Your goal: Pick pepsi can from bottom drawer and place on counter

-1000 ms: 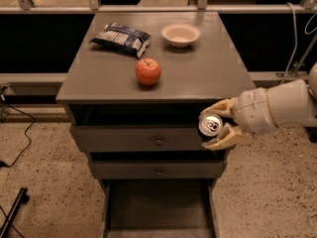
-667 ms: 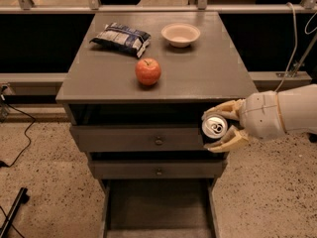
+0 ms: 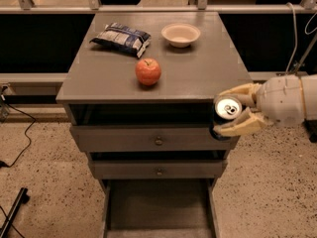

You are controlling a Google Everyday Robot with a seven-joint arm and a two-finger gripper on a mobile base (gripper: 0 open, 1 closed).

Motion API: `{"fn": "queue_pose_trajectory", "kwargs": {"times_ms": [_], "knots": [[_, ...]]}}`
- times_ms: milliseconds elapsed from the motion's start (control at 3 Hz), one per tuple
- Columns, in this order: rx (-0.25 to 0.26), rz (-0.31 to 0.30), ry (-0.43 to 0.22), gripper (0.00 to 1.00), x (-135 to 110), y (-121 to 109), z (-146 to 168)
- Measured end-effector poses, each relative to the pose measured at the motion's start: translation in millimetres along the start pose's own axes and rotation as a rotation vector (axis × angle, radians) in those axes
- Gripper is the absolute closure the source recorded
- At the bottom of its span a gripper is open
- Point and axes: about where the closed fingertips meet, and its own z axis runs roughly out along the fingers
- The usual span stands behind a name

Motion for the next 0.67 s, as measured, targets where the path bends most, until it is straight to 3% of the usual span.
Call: {"fn": "queue_pose_trajectory", "kwargs": {"times_ms": [667], "knots": [[0.009,0.086,-0.051,1.00,-25.2,-76.1,3.7]]}}
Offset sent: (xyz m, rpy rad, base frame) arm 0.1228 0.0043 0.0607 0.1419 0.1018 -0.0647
